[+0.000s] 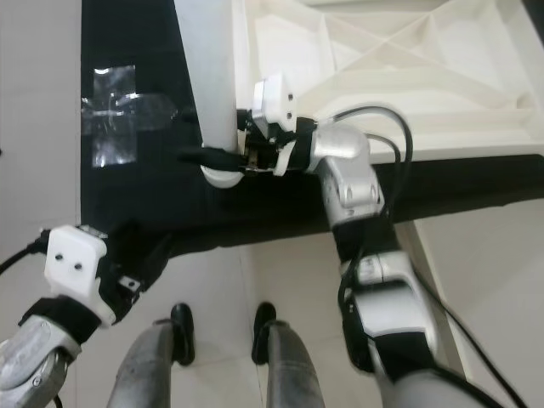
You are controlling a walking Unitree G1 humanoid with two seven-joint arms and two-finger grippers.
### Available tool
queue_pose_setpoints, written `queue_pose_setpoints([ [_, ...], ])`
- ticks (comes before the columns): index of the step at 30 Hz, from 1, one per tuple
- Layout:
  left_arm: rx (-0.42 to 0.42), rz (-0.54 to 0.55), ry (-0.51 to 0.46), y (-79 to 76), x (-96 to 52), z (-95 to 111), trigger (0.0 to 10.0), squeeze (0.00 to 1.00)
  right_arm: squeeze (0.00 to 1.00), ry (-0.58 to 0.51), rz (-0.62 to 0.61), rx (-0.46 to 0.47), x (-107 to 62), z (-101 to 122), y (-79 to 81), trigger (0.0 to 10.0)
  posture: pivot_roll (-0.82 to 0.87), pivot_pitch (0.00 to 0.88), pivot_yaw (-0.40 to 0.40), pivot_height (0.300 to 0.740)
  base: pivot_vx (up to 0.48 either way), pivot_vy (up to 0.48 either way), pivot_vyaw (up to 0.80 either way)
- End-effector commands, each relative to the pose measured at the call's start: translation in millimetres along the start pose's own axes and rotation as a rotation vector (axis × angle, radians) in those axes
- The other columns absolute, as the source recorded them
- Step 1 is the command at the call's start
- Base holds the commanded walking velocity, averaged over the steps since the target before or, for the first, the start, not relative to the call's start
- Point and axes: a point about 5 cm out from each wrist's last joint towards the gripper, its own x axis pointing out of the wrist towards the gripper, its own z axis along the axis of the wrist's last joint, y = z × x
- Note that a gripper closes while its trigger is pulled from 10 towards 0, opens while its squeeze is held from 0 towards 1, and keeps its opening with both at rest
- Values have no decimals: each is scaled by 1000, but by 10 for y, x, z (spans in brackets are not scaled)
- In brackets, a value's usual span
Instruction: Building children table
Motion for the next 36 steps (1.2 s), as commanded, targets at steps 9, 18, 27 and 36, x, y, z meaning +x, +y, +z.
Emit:
queue_pose_setpoints([
  [9, -27, -49, -27, -9, 186, -74, 10000, 0, 0, 304, -695, 215, -110, -757, 397, 0, 160, 249, -93, 740, 0, 0, 0],
  [18, -33, -55, -71, 2, 296, -47, 10000, 0, 0, 360, -837, 186, 156, -906, 599, 0, 179, 198, -94, 740, 0, 0, 0],
  [27, -33, -50, -89, 25, 326, -33, 10000, 0, 0, 438, -854, 156, 177, -937, 715, 902, 179, 209, -95, 740, 0, 0, 0],
  [36, -42, -63, -94, 3, 348, -43, 10000, 0, 1000, 176, -597, 196, 275, -650, 473, 10000, 168, 227, -88, 740, 0, 0, 0],
])
